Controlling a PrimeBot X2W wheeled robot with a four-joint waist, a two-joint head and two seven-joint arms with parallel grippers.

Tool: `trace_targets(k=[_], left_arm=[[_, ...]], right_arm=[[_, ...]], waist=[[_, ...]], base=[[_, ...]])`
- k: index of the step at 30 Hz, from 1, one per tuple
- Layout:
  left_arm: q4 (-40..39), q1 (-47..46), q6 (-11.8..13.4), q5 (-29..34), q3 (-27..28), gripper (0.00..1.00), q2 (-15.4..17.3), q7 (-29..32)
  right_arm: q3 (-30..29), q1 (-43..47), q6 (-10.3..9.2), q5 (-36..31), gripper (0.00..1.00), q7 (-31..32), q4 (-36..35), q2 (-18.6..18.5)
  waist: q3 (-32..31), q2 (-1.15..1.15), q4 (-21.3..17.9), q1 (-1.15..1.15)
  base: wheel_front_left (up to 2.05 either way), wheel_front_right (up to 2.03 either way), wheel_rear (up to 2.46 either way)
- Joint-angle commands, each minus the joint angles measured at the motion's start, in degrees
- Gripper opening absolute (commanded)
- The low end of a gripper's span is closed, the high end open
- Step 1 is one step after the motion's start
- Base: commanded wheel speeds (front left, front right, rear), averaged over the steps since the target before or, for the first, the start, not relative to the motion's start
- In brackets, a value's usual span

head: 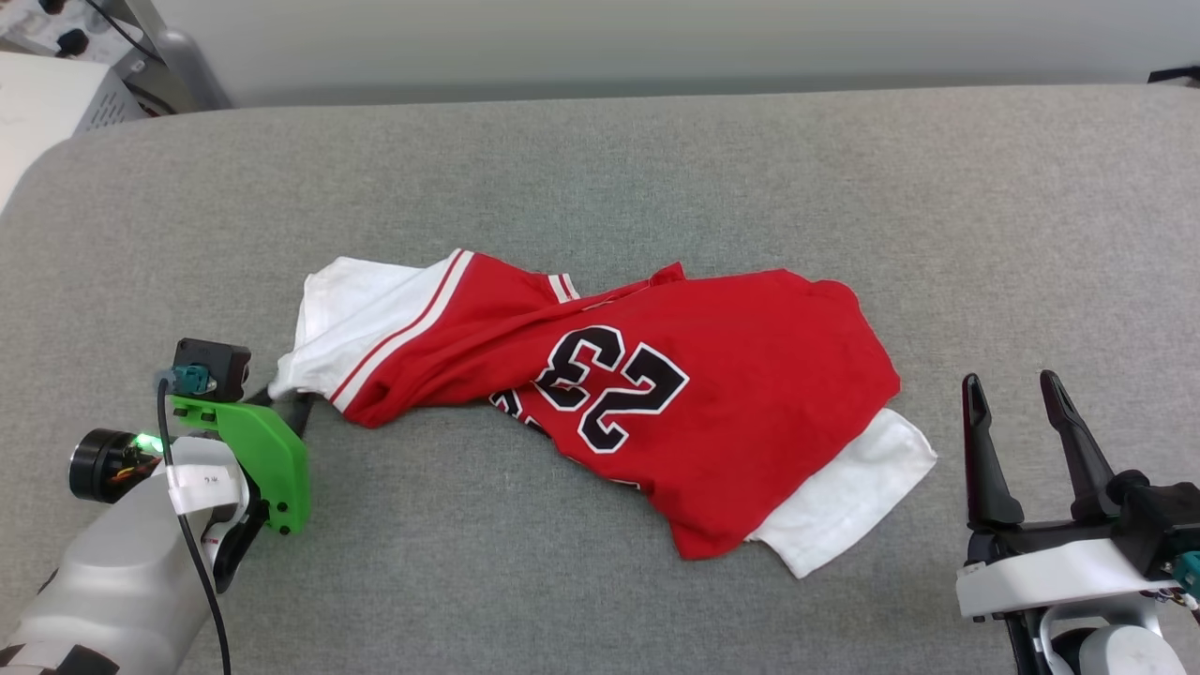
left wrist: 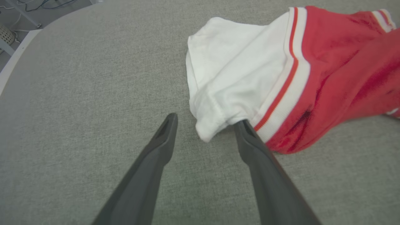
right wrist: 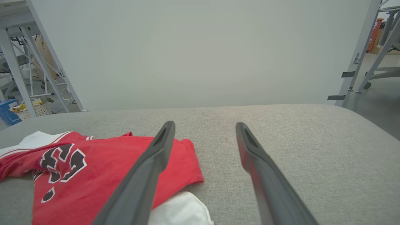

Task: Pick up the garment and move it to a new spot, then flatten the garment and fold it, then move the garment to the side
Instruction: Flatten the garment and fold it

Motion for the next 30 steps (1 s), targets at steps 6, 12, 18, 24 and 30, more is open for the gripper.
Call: trace_targets(k=[6,12,18,24,30], left_arm=[[-12.35,3.89,9.23,6.33,8.48,1.0,0.96,-2.03],[-30.74,15.22,17.82,16.28,20.96,1.0,2.28,-2.06],[-45.13,26.7,22.74,26.65,30.99,1.0,0.43,-2.06],[-52.41,34.18,24.78,35.62,37.72,1.0,-4.19,-2.07],[-55.53,38.0,23.68,41.25,43.18,1.0,-8.54,-2.07]], right_arm=[[-3.43,1.38,-0.05,-2.02,1.0,-0.27,-2.35,-0.09],[-6.18,0.13,-0.05,-4.62,1.0,-0.27,-5.29,-0.09],[-6.9,-2.85,-0.05,-5.67,1.0,-0.27,-7.7,-3.24],[-1.71,-7.16,-0.05,-3.79,1.0,-0.27,-4.99,-13.16],[8.07,-13.29,-0.05,2.56,1.0,2.42,1.22,-24.5]], waist=[[-3.13,0.0,1.96,0.0],[-4.07,0.0,3.32,0.0],[-4.66,0.0,4.0,0.0],[-4.67,0.0,4.39,0.0],[-4.3,0.0,4.65,0.0]], base=[[0.0,0.0,0.0],[0.0,0.0,0.0],[0.0,0.0,0.0],[0.0,0.0,0.0],[0.0,0.0,0.0]])
